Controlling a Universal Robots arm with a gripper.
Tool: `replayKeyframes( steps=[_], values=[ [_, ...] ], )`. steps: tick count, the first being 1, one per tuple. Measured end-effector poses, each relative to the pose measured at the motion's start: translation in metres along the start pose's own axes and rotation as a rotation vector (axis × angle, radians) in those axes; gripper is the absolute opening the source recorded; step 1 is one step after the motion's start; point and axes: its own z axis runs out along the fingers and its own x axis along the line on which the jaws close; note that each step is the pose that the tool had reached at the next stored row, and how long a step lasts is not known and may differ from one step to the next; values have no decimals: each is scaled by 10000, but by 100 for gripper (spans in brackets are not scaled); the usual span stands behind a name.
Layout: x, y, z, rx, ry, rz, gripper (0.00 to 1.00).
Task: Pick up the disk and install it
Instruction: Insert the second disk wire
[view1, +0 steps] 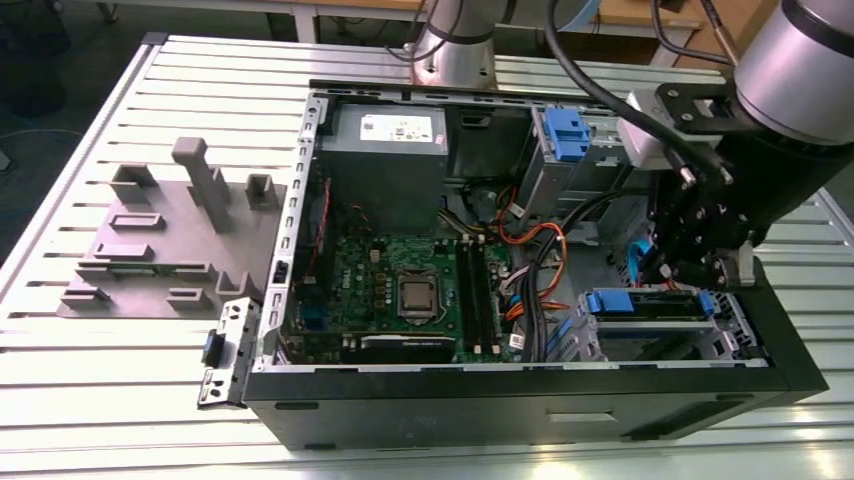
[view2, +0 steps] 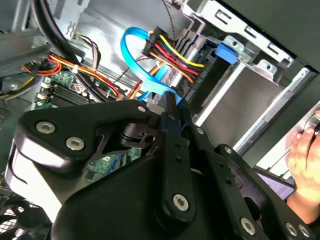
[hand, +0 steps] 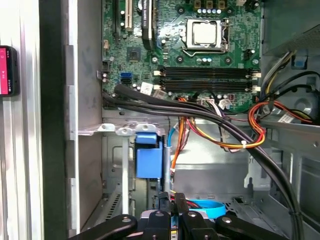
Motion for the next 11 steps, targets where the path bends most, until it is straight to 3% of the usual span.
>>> replayKeyframes(
  steps=[8,11],
  values=[
    [100,9,35,125,-110,-107,16],
    [126,11,50,146,-177,-124,16]
  ],
)
